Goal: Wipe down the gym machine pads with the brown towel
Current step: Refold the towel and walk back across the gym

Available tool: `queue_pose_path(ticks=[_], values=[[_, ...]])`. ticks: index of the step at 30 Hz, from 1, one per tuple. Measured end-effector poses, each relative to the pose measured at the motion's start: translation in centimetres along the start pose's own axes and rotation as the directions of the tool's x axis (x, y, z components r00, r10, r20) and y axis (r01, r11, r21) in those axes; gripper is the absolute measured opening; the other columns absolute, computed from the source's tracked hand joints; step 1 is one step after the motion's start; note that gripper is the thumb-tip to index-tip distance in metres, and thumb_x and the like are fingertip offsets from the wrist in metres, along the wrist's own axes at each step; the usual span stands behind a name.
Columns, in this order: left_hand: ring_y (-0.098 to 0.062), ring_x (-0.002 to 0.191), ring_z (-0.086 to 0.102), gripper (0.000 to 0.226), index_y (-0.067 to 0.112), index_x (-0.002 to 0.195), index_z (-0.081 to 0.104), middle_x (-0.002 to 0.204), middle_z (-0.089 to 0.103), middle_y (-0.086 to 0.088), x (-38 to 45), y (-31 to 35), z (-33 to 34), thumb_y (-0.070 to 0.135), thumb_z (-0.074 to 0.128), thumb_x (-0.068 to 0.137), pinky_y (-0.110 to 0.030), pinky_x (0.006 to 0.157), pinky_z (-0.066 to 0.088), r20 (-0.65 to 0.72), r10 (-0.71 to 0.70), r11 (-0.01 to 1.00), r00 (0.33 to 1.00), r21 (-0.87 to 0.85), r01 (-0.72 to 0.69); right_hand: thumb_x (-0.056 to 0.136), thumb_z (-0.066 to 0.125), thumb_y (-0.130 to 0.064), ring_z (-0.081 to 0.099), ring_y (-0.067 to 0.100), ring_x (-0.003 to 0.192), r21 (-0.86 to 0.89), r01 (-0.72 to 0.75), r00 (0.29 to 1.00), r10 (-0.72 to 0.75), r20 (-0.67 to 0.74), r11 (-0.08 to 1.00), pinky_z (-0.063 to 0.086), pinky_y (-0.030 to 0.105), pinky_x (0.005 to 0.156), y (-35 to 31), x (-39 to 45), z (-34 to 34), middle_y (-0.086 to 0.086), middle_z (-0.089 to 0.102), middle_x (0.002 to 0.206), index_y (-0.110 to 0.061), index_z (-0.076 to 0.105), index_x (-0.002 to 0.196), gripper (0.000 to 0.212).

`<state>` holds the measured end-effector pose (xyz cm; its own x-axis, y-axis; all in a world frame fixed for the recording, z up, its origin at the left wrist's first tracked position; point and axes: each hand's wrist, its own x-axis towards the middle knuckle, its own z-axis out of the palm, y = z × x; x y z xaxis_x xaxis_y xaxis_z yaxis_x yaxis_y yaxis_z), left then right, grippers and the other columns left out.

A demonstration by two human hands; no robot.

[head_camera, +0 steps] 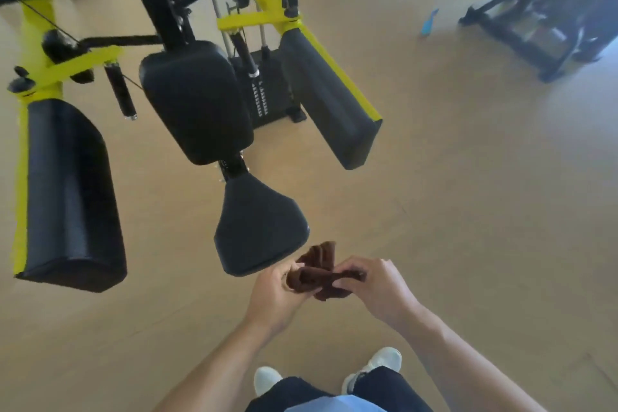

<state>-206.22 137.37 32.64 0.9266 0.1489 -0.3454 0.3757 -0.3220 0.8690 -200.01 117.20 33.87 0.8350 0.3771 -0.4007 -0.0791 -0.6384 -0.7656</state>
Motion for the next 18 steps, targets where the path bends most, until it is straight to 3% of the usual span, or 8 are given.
queue_pose_path(ticks=[3,6,10,14,16,18], values=[[-0.004,0.059,0.049,0.033,0.013,0.071,0.059,0.064,0.065,0.0,1.9,3.2,4.9,0.026,0.09,0.072,-0.023,0.059,0.038,0.02,0.008,0.999,1.0,0.047,-0.009,0.085,0.077,-0.019,0.063,-0.001,0.079,-0.111,0.002,0.999,0.003,0.049,0.994,0.045,0.009,0.073,2.9,-0.3,-4.5,-0.018,0.071,0.088,-0.031,0.078,0.101,0.02],[-0.007,0.062,0.05,0.037,0.026,0.065,0.052,0.064,0.062,-0.001,4.1,6.8,10.0,0.022,0.089,0.072,-0.024,0.061,0.043,0.044,0.034,0.999,0.998,0.019,-0.035,0.089,0.071,-0.032,0.064,0.014,0.081,-0.202,-0.068,0.997,0.071,0.007,0.977,0.05,0.028,0.074,6.4,0.0,-9.1,-0.006,0.072,0.088,-0.027,0.077,0.095,0.01],[-0.015,0.065,0.061,0.04,0.029,0.067,0.05,0.065,0.064,0.002,6.8,9.8,15.2,0.043,0.087,0.068,-0.046,0.068,0.056,0.033,0.054,0.999,0.998,-0.002,-0.053,0.094,0.066,-0.026,0.064,0.016,0.084,-0.116,-0.125,0.982,0.106,-0.158,0.985,0.054,0.035,0.075,9.9,0.0,-14.8,-0.009,0.072,0.084,-0.029,0.075,0.095,0.01],[-0.008,0.054,0.042,0.049,0.027,0.061,0.042,0.055,0.047,0.01,10.5,13.3,19.7,0.04,0.088,0.071,-0.031,0.055,0.039,0.046,0.097,0.99,0.994,0.095,-0.101,0.097,0.054,-0.009,0.054,0.009,0.104,-0.146,-0.069,0.965,0.029,-0.262,0.987,0.047,0.029,0.086,11.9,0.5,-20.3,-0.029,0.059,0.088,-0.035,0.074,0.108,0.035],[-0.012,0.056,0.041,0.054,0.021,0.062,0.041,0.058,0.046,0.007,12.9,15.0,21.2,0.049,0.087,0.065,-0.031,0.055,0.036,0.054,0.088,0.989,0.995,0.117,-0.093,0.094,0.053,-0.004,0.052,0.007,0.106,-0.175,-0.049,0.958,-0.004,-0.288,0.983,0.043,0.024,0.085,12.9,1.6,-22.9,-0.03,0.057,0.089,-0.036,0.074,0.106,0.04],[-0.011,0.057,0.045,0.053,0.017,0.064,0.046,0.06,0.051,0.005,15.6,16.4,22.6,0.045,0.09,0.062,-0.027,0.055,0.038,0.079,0.057,0.994,0.995,0.094,-0.065,0.09,0.054,-0.002,0.057,0.009,0.102,-0.188,-0.052,0.964,0.001,-0.264,0.981,0.045,0.025,0.083,13.8,3.1,-25.7,-0.027,0.06,0.088,-0.035,0.073,0.102,0.04]])
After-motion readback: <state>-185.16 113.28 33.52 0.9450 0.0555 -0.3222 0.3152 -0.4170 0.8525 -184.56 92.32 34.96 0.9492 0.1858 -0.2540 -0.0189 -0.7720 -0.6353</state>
